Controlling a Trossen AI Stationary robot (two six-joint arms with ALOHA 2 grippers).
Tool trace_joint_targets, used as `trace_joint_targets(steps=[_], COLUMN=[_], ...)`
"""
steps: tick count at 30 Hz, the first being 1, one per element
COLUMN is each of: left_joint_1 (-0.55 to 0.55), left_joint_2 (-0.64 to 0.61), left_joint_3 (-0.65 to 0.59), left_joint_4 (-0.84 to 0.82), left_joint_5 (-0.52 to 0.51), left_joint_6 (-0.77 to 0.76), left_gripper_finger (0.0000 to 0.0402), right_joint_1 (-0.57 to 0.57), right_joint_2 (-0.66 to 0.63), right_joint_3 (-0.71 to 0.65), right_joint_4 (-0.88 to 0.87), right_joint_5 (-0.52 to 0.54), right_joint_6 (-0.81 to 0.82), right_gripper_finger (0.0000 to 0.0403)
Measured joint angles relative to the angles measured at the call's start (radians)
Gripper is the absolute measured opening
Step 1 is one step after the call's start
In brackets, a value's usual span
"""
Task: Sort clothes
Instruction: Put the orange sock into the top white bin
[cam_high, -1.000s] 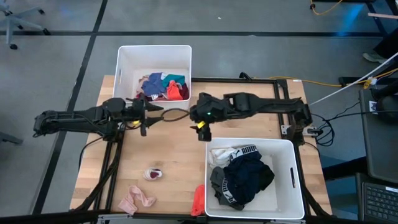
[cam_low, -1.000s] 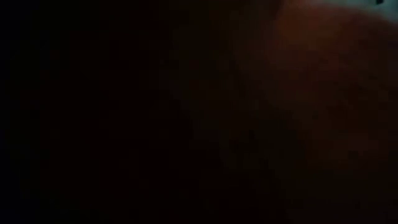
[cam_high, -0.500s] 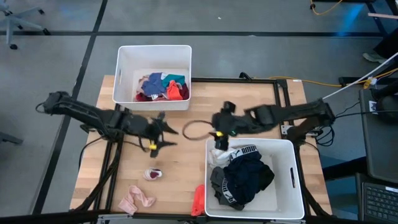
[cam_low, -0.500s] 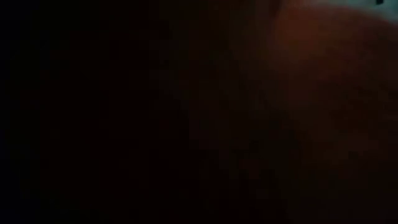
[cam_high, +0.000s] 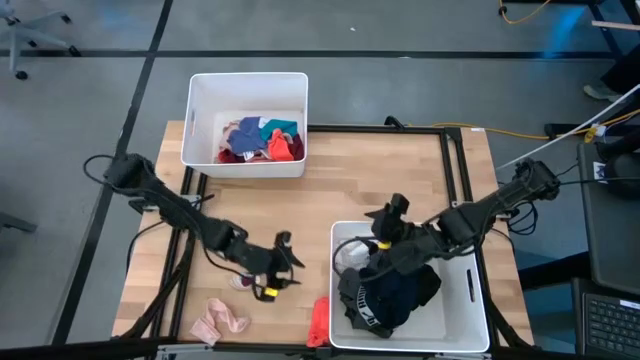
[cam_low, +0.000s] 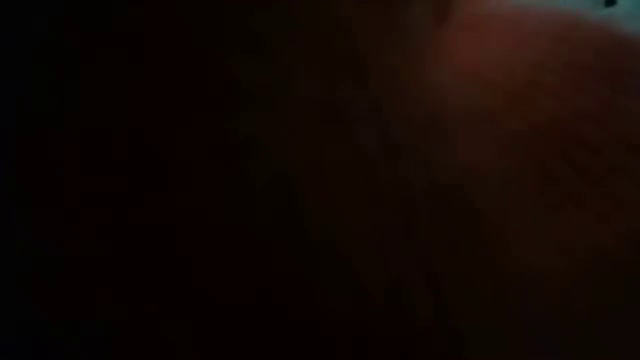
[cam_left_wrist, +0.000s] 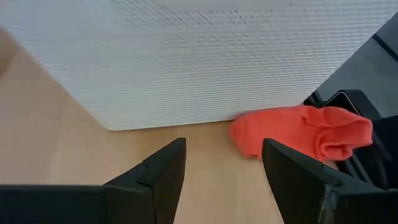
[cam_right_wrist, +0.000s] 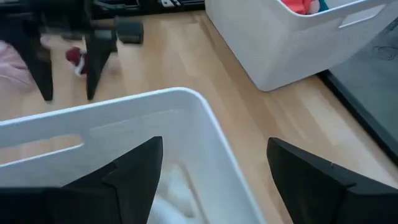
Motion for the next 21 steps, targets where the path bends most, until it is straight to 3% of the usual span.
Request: trace_joint_targets(steps=[15,21], left_joint_1=[-0.084,-0.078], left_joint_2=[0.405,0.557], left_joint_3=[0.118,0.172], left_joint_4=[0.292,0.383], left_joint_5=[0.037,-0.003], left_joint_6=[-0.019,-0.016], left_gripper_finger=[0.0202,0.0202], right_joint_1=[0.059,0.064], right_joint_2=[0.002,0.024], right_joint_3=[-0.018,-0.018], right_joint_4=[0.162,0.206], right_joint_5=[0.059,0.067], right_joint_6=[0.003,0.005], right_gripper_finger=[0.0288,0.0288])
